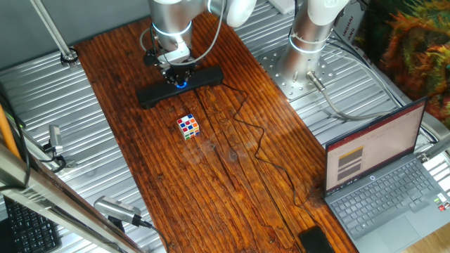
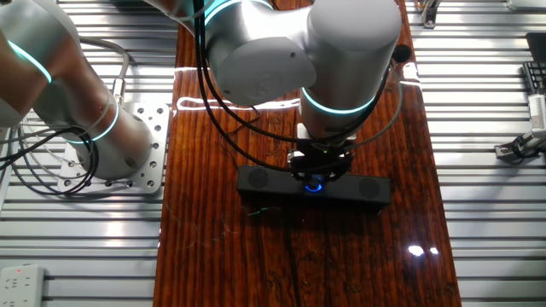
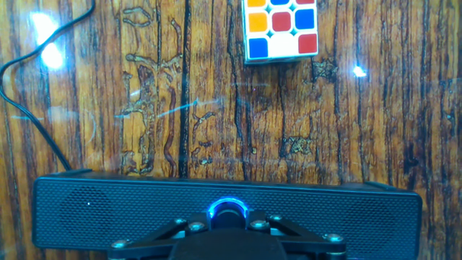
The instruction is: Turn the knob to increase the volume of the speaker
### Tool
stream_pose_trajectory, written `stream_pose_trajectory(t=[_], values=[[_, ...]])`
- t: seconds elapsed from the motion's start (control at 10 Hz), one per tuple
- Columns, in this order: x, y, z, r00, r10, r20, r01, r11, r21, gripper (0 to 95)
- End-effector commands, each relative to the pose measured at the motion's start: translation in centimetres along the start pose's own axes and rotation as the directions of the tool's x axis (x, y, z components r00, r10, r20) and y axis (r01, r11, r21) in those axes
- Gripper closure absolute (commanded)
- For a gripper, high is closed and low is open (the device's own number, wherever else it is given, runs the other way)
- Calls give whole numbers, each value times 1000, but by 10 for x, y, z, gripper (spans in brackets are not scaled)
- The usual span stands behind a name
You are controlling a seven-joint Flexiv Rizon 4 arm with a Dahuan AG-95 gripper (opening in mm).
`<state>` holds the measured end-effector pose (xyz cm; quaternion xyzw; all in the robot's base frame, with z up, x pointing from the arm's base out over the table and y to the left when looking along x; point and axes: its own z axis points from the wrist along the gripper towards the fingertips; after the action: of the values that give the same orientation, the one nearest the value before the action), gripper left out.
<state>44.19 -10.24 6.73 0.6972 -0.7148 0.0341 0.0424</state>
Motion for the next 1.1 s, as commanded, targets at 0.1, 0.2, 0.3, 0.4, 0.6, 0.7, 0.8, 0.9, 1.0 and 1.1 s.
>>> stream_pose_trajectory(t=[0.1, 0.2, 0.3, 0.4, 0.6, 0.7, 0.8, 0.9, 1.0, 1.1], values=[[0, 0, 0, 1000, 19, -6, -19, 1000, 1, 950], [1, 0, 0, 999, 36, -4, -36, 999, 0, 950], [1, 0, 0, 999, 53, -2, -53, 999, 0, 950], [1, 0, 0, 998, 69, 1, -69, 998, 1, 950], [1, 0, -1, 996, 95, 6, -95, 996, 1, 950], [1, 0, -1, 994, 106, 5, -106, 994, 0, 950], [1, 0, -1, 993, 117, 5, -117, 993, -1, 950], [1, 0, -1, 989, 147, 10, -146, 989, -5, 950], [1, 0, -1, 988, 156, 13, -156, 988, -6, 950], [1, 0, -1, 986, 169, 14, -168, 986, -6, 950]])
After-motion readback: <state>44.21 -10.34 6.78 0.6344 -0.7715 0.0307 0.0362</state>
